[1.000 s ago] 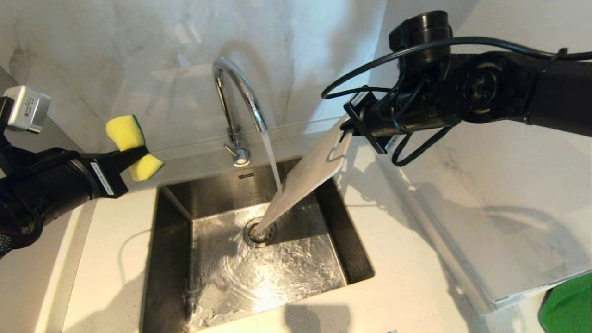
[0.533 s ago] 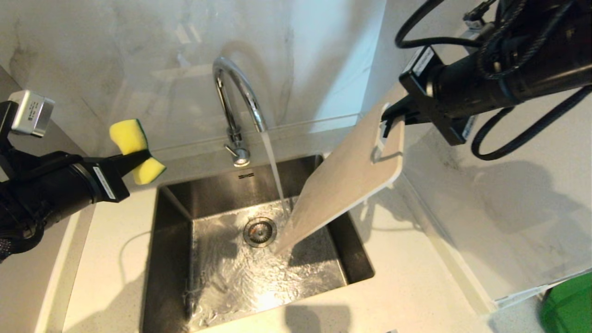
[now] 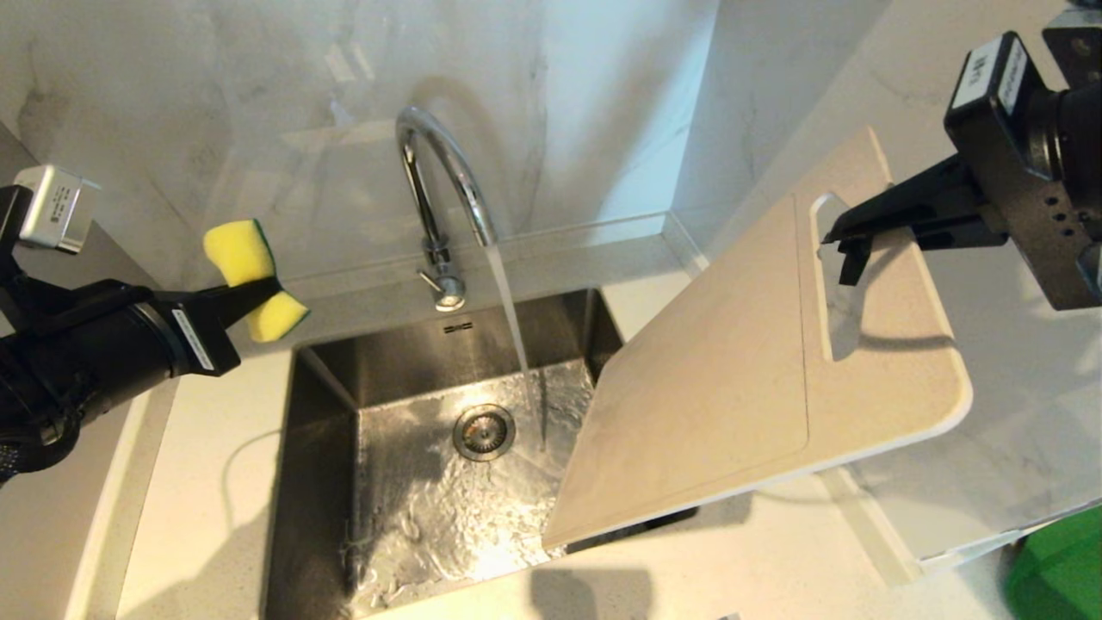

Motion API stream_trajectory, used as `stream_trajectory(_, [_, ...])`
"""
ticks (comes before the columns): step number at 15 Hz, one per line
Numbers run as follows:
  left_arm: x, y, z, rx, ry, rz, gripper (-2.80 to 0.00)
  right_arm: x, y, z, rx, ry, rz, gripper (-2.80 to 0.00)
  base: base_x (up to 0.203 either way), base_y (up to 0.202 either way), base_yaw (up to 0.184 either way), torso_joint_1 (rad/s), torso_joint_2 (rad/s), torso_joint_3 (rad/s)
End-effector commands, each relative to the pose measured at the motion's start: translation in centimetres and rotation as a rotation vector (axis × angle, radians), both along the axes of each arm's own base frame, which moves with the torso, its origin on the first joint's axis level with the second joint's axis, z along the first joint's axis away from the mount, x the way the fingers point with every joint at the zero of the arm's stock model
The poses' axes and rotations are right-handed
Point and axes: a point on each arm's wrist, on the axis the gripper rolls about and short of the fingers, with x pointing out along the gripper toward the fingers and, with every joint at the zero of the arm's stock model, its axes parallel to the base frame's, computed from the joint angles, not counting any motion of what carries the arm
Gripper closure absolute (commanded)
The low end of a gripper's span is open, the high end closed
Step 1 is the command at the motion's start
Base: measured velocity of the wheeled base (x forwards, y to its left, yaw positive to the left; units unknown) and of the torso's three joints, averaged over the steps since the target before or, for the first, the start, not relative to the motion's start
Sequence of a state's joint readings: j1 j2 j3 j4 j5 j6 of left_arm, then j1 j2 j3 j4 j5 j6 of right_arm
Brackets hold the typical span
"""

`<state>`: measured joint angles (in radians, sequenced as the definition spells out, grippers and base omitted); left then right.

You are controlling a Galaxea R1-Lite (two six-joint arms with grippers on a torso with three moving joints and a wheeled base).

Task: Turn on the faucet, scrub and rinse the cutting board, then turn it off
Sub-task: Put down the cutting board

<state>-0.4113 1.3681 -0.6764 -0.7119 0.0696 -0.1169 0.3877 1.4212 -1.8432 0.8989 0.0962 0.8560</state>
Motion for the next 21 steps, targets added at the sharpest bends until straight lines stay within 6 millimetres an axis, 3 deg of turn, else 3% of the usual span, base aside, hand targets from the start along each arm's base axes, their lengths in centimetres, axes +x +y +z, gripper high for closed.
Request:
stream_trajectory(1, [0.0,0.0,0.2,-0.002,-0.01,0.0,0.0,-1.6,-0.7,-0.3,0.004,0.003,-0.001,0.0,0.0,0.0,0.0,0.0,0.0,0.0])
stream_trajectory(8, [-0.1,0.1,0.4,-0.002,-0.016,0.001,0.0,-0.9,-0.5,-4.3,-0.161,0.102,-0.006,0.0,0.0,0.0,0.0,0.0,0.0,0.0])
stream_trajectory(13, [-0.2,0.0,0.3,0.012,-0.019,-0.001,0.0,-0.1,-0.2,-5.8,-0.173,0.108,-0.003,0.0,0.0,0.0,0.0,0.0,0.0,0.0])
stream_trajectory(18, [-0.4,0.1,0.2,0.014,-0.019,-0.001,0.0,-2.0,-1.1,-7.2,-0.253,0.109,-0.007,0.0,0.0,0.0,0.0,0.0,0.0,0.0])
stream_trajectory(21, [-0.6,0.2,0.0,0.017,-0.012,-0.001,0.0,-2.9,-1.7,-9.0,-0.373,0.125,-0.004,0.0,0.0,0.0,0.0,0.0,0.0,0.0])
